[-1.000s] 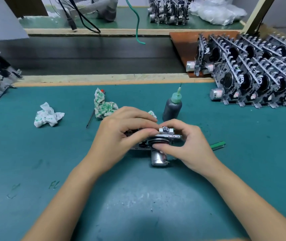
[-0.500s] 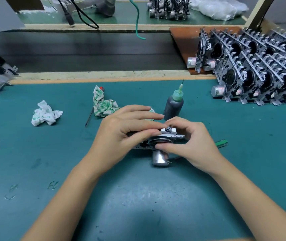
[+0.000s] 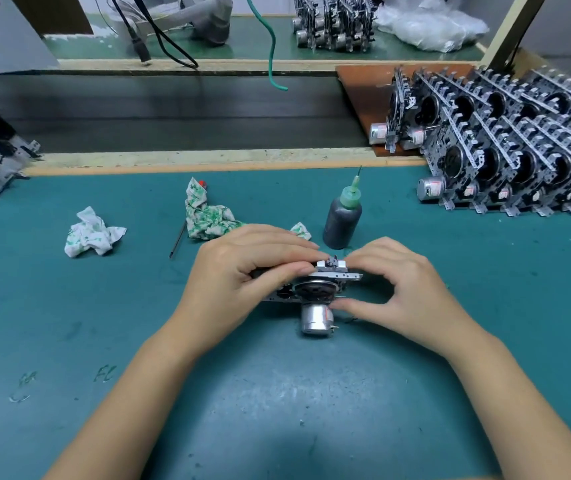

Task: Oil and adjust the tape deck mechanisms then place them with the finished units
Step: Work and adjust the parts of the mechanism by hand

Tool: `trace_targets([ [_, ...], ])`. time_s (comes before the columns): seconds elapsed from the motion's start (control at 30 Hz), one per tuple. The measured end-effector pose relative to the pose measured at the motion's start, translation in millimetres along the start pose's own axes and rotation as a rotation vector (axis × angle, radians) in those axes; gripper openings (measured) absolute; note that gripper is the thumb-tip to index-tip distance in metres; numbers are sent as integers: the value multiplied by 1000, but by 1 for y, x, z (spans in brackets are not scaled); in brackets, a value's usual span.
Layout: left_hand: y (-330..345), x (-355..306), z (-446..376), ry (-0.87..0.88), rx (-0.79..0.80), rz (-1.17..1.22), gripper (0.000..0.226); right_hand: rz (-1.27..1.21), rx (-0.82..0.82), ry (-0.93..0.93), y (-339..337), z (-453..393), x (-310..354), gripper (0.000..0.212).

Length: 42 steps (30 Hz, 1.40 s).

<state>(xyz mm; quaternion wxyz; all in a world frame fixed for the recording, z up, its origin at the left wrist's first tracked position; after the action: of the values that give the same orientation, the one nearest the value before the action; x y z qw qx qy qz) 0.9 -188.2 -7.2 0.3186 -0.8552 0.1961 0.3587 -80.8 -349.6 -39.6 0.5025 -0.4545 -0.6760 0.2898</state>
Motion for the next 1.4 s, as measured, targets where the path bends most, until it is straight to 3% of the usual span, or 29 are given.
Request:
trace_targets([
  [0.33, 0, 0, -1, -14, 5, 1, 15, 62, 4, -114, -3, 5, 0, 37],
  [0.63, 0, 0, 0, -22, -18, 15, 15, -30, 82, -13, 4, 6, -1, 39],
  [0.83, -7, 3, 4, -98, -45, 32, 22, -116, -187, -7, -15, 1, 13, 36],
  [0.97, -19, 0, 2, -75, -59, -2, 12, 212, -259, -216, -26, -12, 46, 37],
  [1.07, -20, -1, 0, -103, -27, 19, 9, 383, -166, -308, -33, -24, 57, 39],
  [1.23, -29, -1, 1, -197, -21, 6, 11, 500, 123, -367, -27, -39, 62, 40],
  [1.4, -29, -27, -9, 23, 28, -266, 24, 331, 172, -306, -36, -34, 62, 30],
])
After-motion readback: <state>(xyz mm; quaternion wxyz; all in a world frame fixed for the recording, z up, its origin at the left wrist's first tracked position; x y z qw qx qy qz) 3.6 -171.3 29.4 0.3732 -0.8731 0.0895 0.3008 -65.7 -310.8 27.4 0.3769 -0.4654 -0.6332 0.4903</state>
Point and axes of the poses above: each hand's wrist, its own z-axis away from the middle knuckle, its own y-axis out of the palm, x = y × z, the point moved 5 cm from there along -z, towards the middle knuckle, and after that the axes turned 11 degrees about z, right-handed, at the moved point
